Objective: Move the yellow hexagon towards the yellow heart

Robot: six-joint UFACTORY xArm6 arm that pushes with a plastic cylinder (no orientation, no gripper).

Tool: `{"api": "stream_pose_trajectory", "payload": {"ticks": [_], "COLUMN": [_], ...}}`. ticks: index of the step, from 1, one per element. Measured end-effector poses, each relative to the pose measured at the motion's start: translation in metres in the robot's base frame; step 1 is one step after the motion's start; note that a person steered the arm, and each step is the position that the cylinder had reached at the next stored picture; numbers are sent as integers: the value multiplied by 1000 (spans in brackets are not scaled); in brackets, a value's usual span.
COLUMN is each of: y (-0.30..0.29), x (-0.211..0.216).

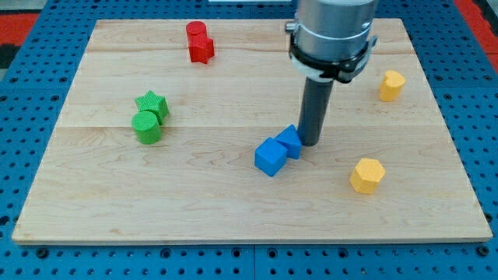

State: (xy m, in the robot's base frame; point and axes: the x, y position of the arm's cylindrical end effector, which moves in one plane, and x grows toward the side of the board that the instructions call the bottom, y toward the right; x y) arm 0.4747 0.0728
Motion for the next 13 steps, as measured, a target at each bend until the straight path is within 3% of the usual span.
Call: {"api": "stream_pose_trajectory", "payload": {"ticks": [2, 3, 4, 6, 7, 8, 10, 13], "y": [1, 72, 99, 9, 13, 50, 105, 117], "x": [-1, -2, 12, 55, 89, 98, 62, 3]}}
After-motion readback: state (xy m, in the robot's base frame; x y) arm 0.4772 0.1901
